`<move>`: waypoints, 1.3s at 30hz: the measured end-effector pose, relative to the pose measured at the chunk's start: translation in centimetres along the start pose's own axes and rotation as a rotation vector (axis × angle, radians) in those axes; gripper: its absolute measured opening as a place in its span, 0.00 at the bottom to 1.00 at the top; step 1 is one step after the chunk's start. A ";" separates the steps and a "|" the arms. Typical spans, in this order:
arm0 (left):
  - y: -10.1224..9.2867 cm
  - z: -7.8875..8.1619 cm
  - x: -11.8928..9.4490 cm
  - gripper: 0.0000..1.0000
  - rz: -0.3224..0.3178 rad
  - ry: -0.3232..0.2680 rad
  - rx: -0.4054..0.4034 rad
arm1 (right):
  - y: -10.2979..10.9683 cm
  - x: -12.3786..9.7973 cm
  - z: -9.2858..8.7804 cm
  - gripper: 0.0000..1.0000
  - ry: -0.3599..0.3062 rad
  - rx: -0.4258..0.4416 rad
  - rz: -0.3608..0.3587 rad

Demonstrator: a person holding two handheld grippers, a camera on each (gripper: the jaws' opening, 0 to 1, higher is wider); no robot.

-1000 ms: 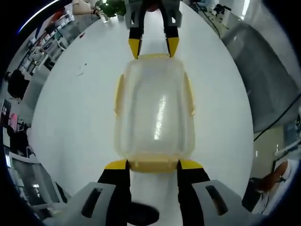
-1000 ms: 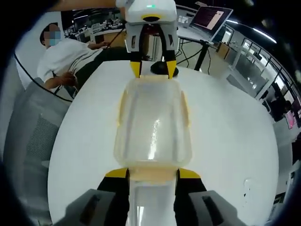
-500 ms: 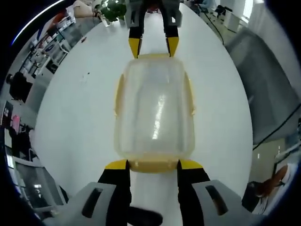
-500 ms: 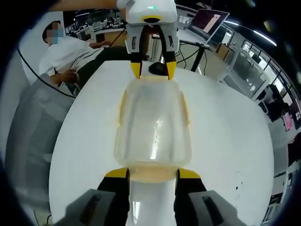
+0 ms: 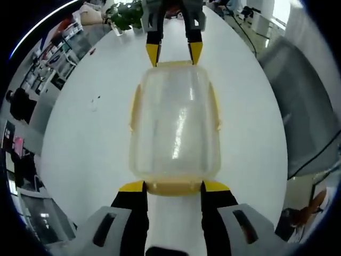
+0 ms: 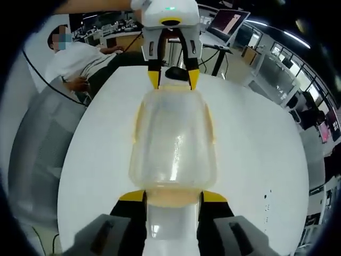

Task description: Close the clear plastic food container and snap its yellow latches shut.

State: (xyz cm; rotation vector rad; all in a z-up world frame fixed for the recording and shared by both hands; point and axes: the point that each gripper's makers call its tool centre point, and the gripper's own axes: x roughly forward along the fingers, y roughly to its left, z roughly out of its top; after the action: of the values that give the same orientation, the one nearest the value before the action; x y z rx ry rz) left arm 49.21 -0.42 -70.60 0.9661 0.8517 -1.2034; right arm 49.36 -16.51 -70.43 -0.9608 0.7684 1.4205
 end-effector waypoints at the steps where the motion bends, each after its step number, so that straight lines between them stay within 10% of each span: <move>1: 0.0 0.3 0.1 0.36 -0.001 -0.001 0.002 | 0.0 -0.2 -0.3 0.34 0.003 0.001 -0.001; 39: 0.6 8.5 4.1 0.35 -0.030 -0.026 -0.008 | -0.5 -4.1 -8.4 0.34 0.031 0.034 0.038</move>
State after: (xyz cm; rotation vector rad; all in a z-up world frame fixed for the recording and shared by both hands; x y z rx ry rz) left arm 50.68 -9.71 -71.17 0.9324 0.8525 -1.2346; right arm 50.62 -25.78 -70.46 -0.9488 0.8352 1.4240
